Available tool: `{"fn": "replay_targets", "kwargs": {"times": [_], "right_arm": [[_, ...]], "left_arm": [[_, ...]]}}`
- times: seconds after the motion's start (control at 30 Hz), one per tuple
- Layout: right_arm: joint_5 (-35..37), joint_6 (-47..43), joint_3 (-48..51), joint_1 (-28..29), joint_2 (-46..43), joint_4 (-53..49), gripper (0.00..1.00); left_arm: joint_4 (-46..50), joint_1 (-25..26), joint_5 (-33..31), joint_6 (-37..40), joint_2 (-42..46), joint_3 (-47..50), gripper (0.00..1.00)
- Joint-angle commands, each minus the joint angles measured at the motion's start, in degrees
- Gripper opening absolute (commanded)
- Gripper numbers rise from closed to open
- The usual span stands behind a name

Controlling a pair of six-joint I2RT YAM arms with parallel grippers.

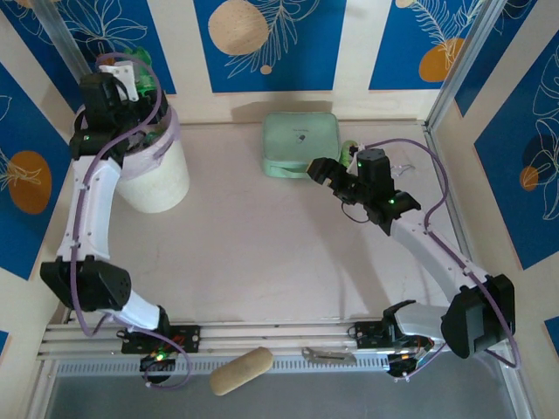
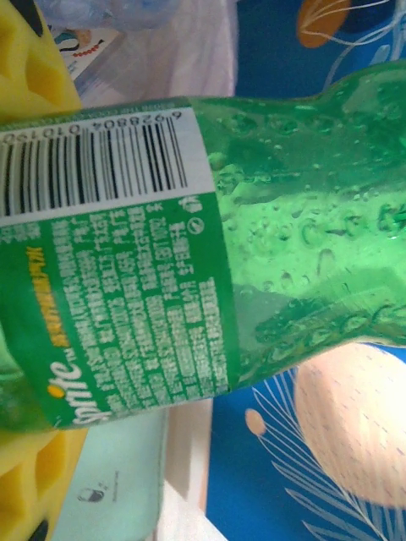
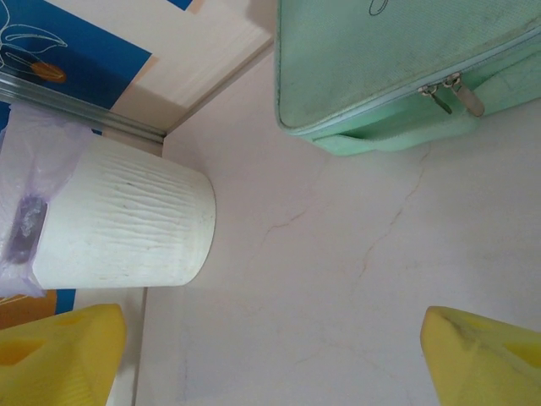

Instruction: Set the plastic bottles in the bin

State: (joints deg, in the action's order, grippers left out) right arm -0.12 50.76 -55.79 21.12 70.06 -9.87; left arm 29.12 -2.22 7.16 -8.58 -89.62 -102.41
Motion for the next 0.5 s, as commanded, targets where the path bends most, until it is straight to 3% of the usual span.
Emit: {"fn": "replay_targets", "kwargs": {"times": [0.0, 0.33, 0.47], "right_arm": [[1.2, -1.5, 0.5, -0.4, -1.5, -1.3, 0.91], [2.0, -1.7, 1.3, -0.6, -2.2, -1.6, 0.91], [1.9, -1.5, 1.5, -0.5, -2.1, -1.2, 0.91]], "left_arm": [[7.5, -1.7, 0.6, -0.6, -3.8, -5.0, 0.44], [12.9, -2.6, -4.2, 0.2, -7.6, -8.0, 0.45], [14.8, -2.5, -5.7, 0.6, -7.7, -8.6, 0.55]]}}
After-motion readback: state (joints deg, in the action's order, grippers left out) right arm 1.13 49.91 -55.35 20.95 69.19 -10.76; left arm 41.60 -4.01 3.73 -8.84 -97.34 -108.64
